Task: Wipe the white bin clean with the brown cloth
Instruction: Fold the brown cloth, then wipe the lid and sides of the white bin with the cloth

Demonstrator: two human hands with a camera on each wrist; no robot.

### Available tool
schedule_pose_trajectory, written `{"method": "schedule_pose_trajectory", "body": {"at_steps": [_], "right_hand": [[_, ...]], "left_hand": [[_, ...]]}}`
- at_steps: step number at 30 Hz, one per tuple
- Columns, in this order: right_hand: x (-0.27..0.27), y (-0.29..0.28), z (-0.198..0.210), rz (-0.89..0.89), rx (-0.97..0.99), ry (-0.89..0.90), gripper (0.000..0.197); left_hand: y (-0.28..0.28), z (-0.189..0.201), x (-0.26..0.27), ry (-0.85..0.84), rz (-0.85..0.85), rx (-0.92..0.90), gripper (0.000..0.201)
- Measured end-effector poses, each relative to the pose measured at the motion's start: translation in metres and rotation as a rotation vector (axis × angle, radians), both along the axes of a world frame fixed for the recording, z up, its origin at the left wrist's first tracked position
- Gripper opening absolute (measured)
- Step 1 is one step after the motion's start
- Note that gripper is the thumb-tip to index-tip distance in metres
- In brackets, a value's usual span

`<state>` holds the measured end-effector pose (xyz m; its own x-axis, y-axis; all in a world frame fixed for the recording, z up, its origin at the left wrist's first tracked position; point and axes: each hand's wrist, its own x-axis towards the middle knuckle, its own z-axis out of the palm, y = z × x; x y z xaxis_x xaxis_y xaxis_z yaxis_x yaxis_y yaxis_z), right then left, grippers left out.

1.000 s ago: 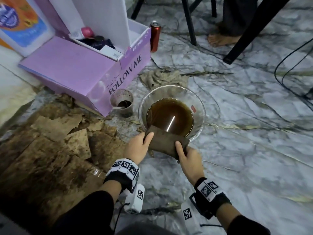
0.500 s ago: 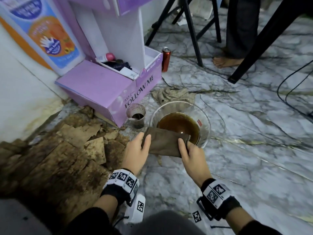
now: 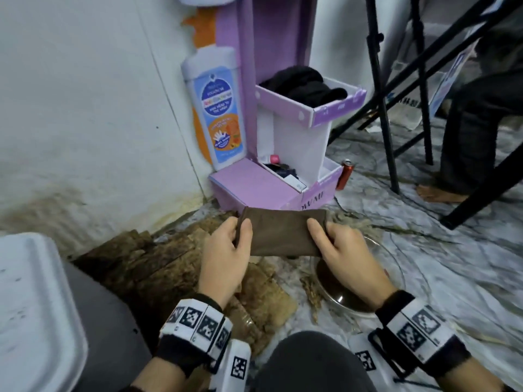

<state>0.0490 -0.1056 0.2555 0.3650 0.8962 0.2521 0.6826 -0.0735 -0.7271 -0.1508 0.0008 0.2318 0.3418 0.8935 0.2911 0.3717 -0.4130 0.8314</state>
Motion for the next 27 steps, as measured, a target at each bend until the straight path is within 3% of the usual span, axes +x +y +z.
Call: {"method": "schedule_pose_trajectory", "body": {"at_steps": [7,14,18,27], "right_hand": [[-0.066,0.019,0.062,0.181,0.046,-0.085,0.056],[-0.146,0.048,0.087,0.388,0.048,-0.086,0.06],[-0.199,0.061,0.086,0.478,0.043,-0.104,0.061],[-0.305,0.07,0.06,0.62,-0.023,-0.088,0.057]], "left_hand": [[-0.022,0.069,-0.081,-0.085,0.181,0.088,0.041],[-0.04,0.084,-0.172,-0.191,0.349,0.053,0.033],[-0.054,0.091,-0.224,-0.147,0.485,0.121,0.046],[-0.077,0.068,-0.329,-0.018,0.654,0.086,0.043]]}}
